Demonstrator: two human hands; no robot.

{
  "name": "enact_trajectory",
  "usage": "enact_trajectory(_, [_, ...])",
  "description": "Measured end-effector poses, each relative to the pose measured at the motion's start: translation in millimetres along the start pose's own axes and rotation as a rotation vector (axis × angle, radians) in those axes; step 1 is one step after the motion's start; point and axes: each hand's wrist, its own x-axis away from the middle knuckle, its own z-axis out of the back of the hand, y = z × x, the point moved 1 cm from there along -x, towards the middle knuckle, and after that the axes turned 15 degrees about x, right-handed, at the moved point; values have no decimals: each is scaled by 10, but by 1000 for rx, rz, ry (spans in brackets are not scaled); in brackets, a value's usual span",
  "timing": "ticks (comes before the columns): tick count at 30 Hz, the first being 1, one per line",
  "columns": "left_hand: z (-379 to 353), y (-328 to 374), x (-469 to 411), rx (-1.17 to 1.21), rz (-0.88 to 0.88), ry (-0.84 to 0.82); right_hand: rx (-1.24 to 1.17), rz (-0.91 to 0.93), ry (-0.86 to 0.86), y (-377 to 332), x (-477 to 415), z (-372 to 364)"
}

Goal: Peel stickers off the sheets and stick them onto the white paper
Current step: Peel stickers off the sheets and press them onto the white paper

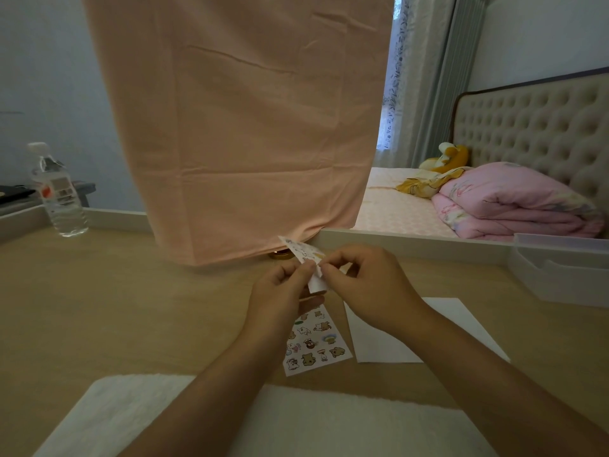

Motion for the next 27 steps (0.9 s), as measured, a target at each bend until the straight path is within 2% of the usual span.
enact_trajectory(6, [27,-33,-56,7,-13,68,-275,-263,-112,13,-30,32])
enact_trajectory(9, [109,-36,-79,-136,-55,123,-332,-336,-138,36,-36,60])
enact_trajectory(13, [248,-38,-150,-723,-190,150,-338,-259,-92,87,-25,54])
enact_trajectory(14, [241,-15,-150,-786,-253,169,-300,-211,-66,97,-25,43])
enact_trajectory(16, [197,68,-112,-720,-368,146,-215,-107,-1,115,-24,13])
enact_trajectory(18, [110,125,-76,-522,-233,67,-114,13,77,139,-25,-13])
enact_trajectory(21, [-27,156,-5,-277,211,-6,4,191,184,187,-18,-27])
enact_trajectory(22, [-46,147,10,-198,293,-29,33,239,205,201,-12,-31])
enact_trajectory(24, [-38,123,10,-80,354,-65,92,327,234,222,-3,-38])
enact_trajectory(27, [1,110,-5,-13,356,-84,211,419,262,224,8,-40])
